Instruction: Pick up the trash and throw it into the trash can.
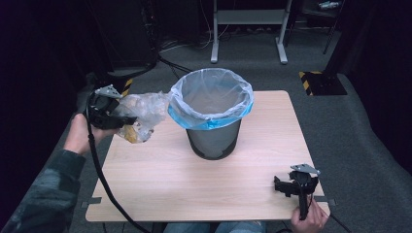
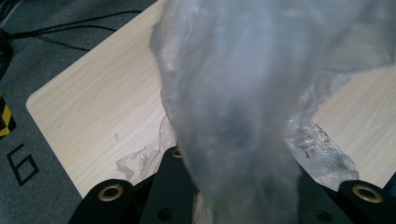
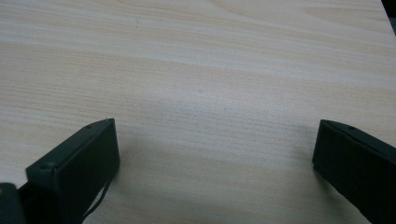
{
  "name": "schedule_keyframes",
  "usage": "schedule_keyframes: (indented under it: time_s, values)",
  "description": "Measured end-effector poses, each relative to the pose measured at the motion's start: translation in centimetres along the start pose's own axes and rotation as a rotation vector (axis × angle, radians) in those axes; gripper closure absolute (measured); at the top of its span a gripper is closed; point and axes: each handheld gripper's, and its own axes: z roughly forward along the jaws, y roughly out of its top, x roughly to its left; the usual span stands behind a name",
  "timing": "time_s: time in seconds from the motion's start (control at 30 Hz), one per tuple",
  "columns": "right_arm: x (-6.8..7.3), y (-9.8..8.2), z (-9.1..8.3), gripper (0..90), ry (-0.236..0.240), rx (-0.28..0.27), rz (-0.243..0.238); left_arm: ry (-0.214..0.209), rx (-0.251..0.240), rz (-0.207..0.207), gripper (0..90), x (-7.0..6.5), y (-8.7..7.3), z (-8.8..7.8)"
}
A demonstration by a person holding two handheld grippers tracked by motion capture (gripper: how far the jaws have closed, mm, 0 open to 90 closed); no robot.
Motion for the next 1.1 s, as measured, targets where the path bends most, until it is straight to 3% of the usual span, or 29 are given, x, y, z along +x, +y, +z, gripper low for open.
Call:
schedule_keyframes:
  time_s: [0.17, 0.27, 0.5, 0.67, 1.1]
  values:
    - [0.0, 0.0, 0.0, 0.0, 0.001, -0.001, 0.003, 0.012, -0.025, 0.006, 82.1, 0.1, 1.2, -1.2]
    - [0.0, 0.0, 0.0, 0.0, 0.001, 0.0, 0.003, 0.017, -0.039, 0.027, 82.1, 0.1, 2.7, -1.9]
    - [0.0, 0.0, 0.0, 0.0, 0.001, -0.001, 0.004, 0.015, -0.04, 0.06, 82.1, -0.4, 5.1, -1.6]
    - [0.0, 0.0, 0.0, 0.0, 0.001, -0.001, 0.004, 0.003, -0.032, 0.09, 82.0, -1.0, 7.6, -0.8]
    - [0.0, 0.0, 0.0, 0.0, 0.001, 0.0, 0.003, -0.031, -0.015, 0.13, 81.8, -2.0, 11.6, 1.8]
